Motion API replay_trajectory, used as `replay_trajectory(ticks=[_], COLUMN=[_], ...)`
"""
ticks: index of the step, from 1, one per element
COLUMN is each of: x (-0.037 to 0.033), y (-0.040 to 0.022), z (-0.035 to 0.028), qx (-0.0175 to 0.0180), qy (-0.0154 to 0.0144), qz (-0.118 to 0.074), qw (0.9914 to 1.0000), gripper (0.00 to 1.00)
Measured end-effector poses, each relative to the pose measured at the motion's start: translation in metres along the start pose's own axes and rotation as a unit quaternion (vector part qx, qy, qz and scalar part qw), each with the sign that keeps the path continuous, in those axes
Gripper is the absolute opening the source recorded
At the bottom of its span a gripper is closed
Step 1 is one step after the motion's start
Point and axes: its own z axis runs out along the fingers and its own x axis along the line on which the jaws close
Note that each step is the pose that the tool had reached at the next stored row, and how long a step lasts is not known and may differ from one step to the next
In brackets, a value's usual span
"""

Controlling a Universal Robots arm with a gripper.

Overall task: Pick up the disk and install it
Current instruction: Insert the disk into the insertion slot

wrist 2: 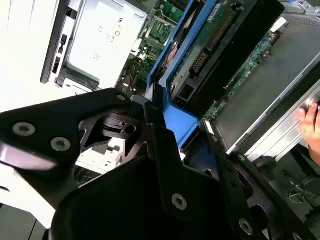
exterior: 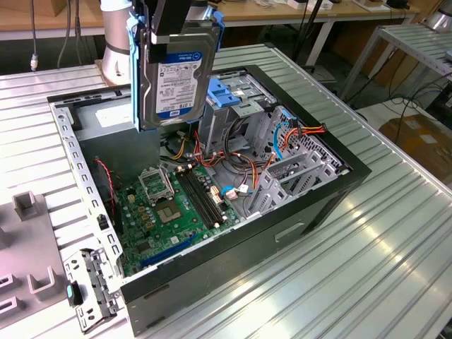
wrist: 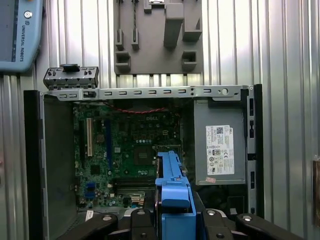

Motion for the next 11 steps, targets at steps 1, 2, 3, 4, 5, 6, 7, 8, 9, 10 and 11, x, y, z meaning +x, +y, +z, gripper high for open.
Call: replay_trajectory(ticks=[1,2,3,4,5,6,7,8,9,10,11], x=[0.0008,0.0014,0.0019,0.0026,0.0032,0.0041,0.0046,0.0054,0.0059,0.0064,0.0073], y=[0.0,0.0,-0.0001,-0.0001,-0.0001,-0.0001,-0.0002,-0.0002,-0.0002,-0.0002,-0.0003], z=[0.0,0.0,0.0001,0.0001,0.0001,0.0001,0.0001,0.0001,0.0001,0.0001,0.0002], qx=[0.0,0.0,0.0,0.0,0.0,0.0,0.0,0.0,0.0,0.0,0.0], qy=[0.0,0.0,0.0,0.0,0.0,0.0,0.0,0.0,0.0,0.0,0.0], qz=[0.0,0.0,0.0,0.0,0.0,0.0,0.0,0.0,0.0,0.0,0.0], qw=[1.0,1.0,1.0,1.0,1.0,1.0,1.0,1.0,1.0,1.0,1.0], gripper=[0.37,0.37,0.37,0.37,0.37,0.37,0.37,0.37,0.37,0.37,0.37])
